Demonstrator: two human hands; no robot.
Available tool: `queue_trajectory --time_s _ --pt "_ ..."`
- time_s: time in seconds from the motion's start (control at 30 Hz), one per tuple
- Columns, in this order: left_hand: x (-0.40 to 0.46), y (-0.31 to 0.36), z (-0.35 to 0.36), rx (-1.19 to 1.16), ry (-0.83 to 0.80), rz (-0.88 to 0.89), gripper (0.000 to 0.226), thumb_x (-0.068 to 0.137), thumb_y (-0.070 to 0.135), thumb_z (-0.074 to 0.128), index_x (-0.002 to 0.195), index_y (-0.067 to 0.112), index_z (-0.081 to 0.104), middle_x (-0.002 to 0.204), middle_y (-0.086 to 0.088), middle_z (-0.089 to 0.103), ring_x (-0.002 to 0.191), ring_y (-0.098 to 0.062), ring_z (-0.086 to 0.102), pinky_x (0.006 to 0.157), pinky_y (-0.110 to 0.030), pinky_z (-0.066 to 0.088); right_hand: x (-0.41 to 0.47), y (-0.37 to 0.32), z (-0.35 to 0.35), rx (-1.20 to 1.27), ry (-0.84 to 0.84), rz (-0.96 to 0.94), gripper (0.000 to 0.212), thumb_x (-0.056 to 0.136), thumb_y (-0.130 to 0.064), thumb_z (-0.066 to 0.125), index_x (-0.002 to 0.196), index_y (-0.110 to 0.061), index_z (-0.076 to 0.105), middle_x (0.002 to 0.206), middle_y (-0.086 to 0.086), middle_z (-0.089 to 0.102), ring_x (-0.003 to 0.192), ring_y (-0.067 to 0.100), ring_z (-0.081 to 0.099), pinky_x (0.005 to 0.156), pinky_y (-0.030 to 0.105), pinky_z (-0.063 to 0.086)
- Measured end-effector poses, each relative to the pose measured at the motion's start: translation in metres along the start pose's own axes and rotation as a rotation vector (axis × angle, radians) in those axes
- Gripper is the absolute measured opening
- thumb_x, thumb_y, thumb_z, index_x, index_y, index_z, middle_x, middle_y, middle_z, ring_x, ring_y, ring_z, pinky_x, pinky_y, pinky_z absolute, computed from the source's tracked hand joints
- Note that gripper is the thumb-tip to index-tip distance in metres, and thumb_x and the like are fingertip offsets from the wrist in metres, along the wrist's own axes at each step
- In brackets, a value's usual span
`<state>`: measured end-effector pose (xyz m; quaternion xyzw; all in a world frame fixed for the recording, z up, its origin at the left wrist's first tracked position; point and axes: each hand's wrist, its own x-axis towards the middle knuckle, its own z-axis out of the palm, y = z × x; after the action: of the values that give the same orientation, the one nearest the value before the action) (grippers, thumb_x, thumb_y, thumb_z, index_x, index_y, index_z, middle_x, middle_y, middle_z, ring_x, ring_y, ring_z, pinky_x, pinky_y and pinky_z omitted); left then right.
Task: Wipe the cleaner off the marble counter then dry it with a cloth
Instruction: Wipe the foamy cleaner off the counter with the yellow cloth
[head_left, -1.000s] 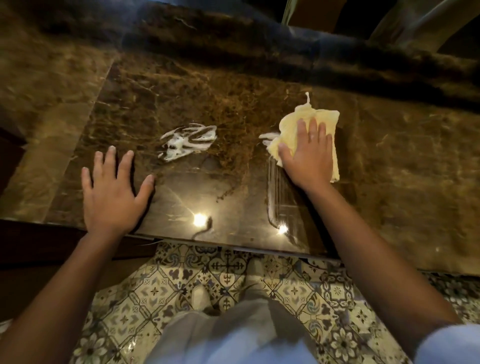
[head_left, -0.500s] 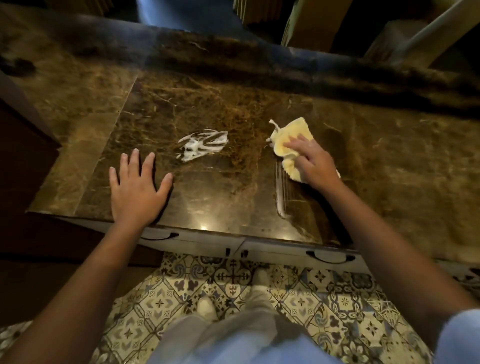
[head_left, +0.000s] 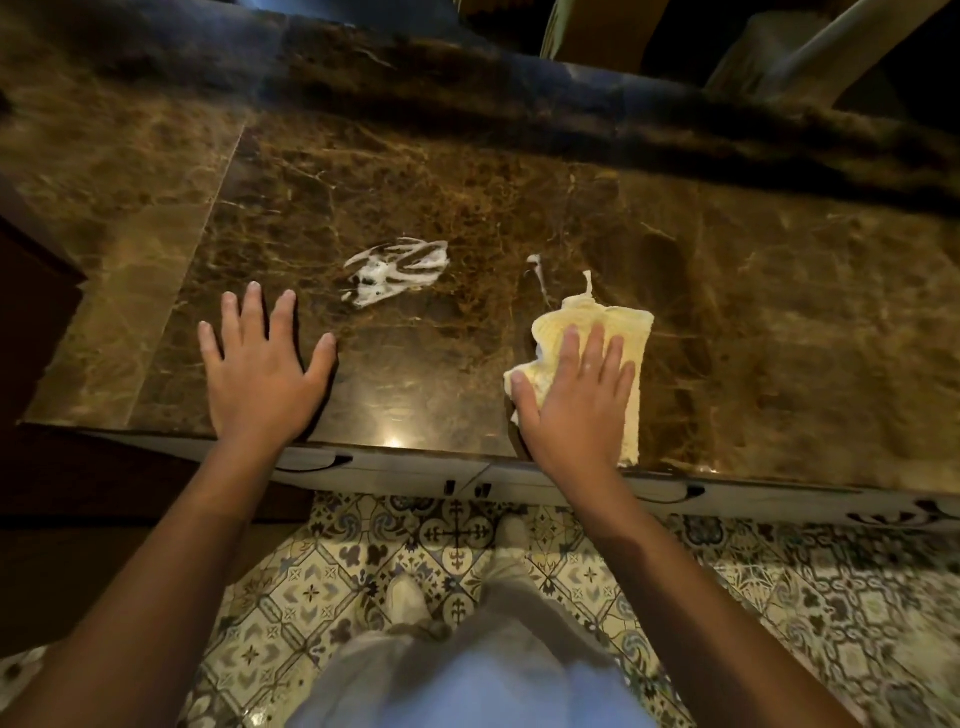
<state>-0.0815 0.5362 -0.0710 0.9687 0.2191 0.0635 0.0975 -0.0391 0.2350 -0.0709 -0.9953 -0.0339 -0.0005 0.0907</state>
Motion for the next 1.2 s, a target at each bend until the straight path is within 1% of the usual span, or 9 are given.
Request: queue_trajectory --time_s 0.1,0.3,0.53,0.7,0.87,0.93,1.03,1.07,1.2 --pt "0.0 -0.001 0.001 0.005 0.014 -0.006 0.068 0.103 0.055 0.044 0.159 0.017 0.035 0.17 -0.017 0.024 0.159 -0.036 0.014 0.125 -0.058 0.008 0.034 -0.019 0.002 0.029 0.0 0.021 0.086 0.097 -0.064 0.035 0.159 -0.006 0.022 0.168 0.027 0.015 0.155 0.047 0.007 0.125 0.06 0.007" --pt "0.0 0.0 -0.002 0.004 0.018 -0.014 0.068 0.102 0.057 0.044 0.158 0.019 0.037 0.17 -0.015 0.025 0.159 -0.033 0.015 0.127 -0.056 0.009 0.131 -0.055 0.005 0.043 0.012 0.045 0.08 0.099 -0.056 0.036 0.159 -0.005 0.025 0.167 0.026 0.02 0.155 0.046 0.012 0.125 0.059 0.01" --pt "-0.001 0.001 -0.006 -0.002 0.023 -0.015 0.073 0.098 0.062 0.035 0.158 0.02 0.039 0.17 -0.013 0.027 0.159 -0.031 0.016 0.127 -0.054 0.011 0.204 -0.062 0.001 0.062 -0.012 -0.164 0.063 0.105 -0.046 0.034 0.159 -0.014 0.03 0.169 0.015 0.024 0.157 0.035 0.016 0.127 0.052 0.009" --pt "-0.001 0.001 -0.005 -0.008 0.008 -0.015 0.069 0.102 0.059 0.041 0.159 0.02 0.038 0.17 -0.014 0.026 0.16 -0.032 0.015 0.127 -0.056 0.01 0.143 -0.035 -0.009 0.153 -0.052 -0.459 0.053 0.104 -0.037 0.041 0.155 -0.021 0.042 0.166 0.01 0.035 0.155 0.031 0.026 0.126 0.05 0.016" --pt "-0.001 0.0 -0.005 -0.021 -0.029 -0.004 0.069 0.103 0.058 0.039 0.16 0.02 0.034 0.172 -0.014 0.022 0.16 -0.033 0.013 0.126 -0.055 0.007 0.038 0.007 -0.015 0.224 -0.093 -0.562 0.051 0.097 -0.032 0.046 0.147 -0.024 0.053 0.161 0.004 0.044 0.153 0.027 0.031 0.125 0.053 0.02" --pt "0.002 -0.007 -0.009 -0.019 -0.045 0.031 0.067 0.103 0.057 0.043 0.158 0.02 0.038 0.17 -0.015 0.027 0.159 -0.034 0.018 0.125 -0.055 0.011 0.0 0.026 -0.016 0.225 -0.072 -0.543 0.051 0.098 -0.035 0.046 0.147 -0.026 0.052 0.161 0.001 0.044 0.155 0.025 0.028 0.124 0.055 0.02" --pt "0.013 -0.033 -0.019 -0.034 -0.008 0.06 0.064 0.099 0.056 0.045 0.148 0.015 0.052 0.16 -0.017 0.044 0.15 -0.037 0.036 0.119 -0.061 0.027 -0.042 0.047 -0.014 0.174 -0.025 -0.449 0.052 0.101 -0.042 0.048 0.152 -0.032 0.046 0.165 -0.003 0.037 0.158 0.026 0.016 0.124 0.059 0.014" --pt "0.015 -0.043 -0.021 -0.034 0.01 0.025 0.065 0.099 0.055 0.045 0.148 0.014 0.051 0.16 -0.018 0.043 0.151 -0.038 0.034 0.119 -0.063 0.026 -0.048 0.047 -0.012 0.144 -0.012 -0.413 0.053 0.101 -0.045 0.047 0.153 -0.031 0.044 0.166 -0.002 0.035 0.158 0.028 0.014 0.123 0.061 0.014" --pt "0.013 -0.058 -0.017 0.019 -0.032 -0.091 0.068 0.104 0.056 0.038 0.16 0.017 0.033 0.172 -0.016 0.02 0.16 -0.036 0.01 0.124 -0.061 0.005 -0.046 0.005 0.001 0.046 0.035 -0.203 0.064 0.099 -0.051 0.039 0.154 -0.02 0.042 0.167 0.01 0.032 0.157 0.039 0.013 0.124 0.062 0.011"
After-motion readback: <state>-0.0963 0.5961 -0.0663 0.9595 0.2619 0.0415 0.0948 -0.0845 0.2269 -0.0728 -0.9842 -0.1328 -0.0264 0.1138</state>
